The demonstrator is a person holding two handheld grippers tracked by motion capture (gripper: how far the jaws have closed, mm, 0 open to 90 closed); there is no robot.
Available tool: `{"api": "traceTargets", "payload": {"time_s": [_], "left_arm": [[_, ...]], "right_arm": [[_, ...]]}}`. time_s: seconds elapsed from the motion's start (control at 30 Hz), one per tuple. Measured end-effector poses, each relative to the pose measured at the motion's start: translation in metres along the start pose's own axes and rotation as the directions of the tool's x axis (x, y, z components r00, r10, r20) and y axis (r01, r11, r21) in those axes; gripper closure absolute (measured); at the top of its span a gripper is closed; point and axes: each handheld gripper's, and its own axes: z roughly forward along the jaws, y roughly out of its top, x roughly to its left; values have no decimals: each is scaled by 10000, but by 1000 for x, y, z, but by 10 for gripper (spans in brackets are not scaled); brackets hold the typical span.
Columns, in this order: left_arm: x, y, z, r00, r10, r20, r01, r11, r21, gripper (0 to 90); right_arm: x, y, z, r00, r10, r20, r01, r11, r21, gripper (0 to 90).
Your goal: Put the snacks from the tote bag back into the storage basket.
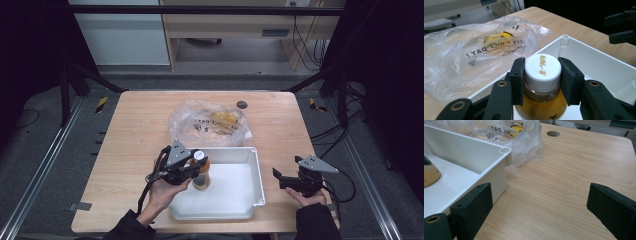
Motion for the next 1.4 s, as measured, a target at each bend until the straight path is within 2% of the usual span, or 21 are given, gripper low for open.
{"api": "traceTargets", "payload": {"time_s": [0.2,0.57,0.67,0.7,0.8,0.97,1.2,1.33,1.4], "left_arm": [[2,-4,0,10000,-70,50,71,9998,-200,586],[2,-8,1,10000,43,46,-41,9988,-491,578],[1,-8,1,9999,22,160,-13,9986,-534,529],[1,-8,1,9997,104,201,-93,9983,-579,491],[-1,-7,0,9992,229,315,-209,9978,-627,454],[1,-5,-8,9989,155,443,-119,9967,-805,366],[5,-6,-20,9979,247,596,-200,9968,-778,305],[11,-11,-29,9983,318,482,-284,9971,-709,297],[16,-14,-34,9989,216,417,-186,9972,-723,290]], "right_arm": [[0,-1,0,10000,28,28,-29,10000,52,67],[2,-2,2,10000,-24,19,24,9999,107,67],[2,-2,2,10000,-53,-1,53,9999,105,67],[2,-2,2,10000,-67,5,67,9999,116,67],[2,-2,1,10000,-71,16,71,9999,98,67],[2,-3,0,10000,-29,28,29,9999,136,66],[1,-4,-1,10000,6,74,-7,9999,113,66],[1,-4,-1,9999,28,101,-29,9999,99,66],[1,-4,-2,9999,9,141,-9,10000,65,66]]}}
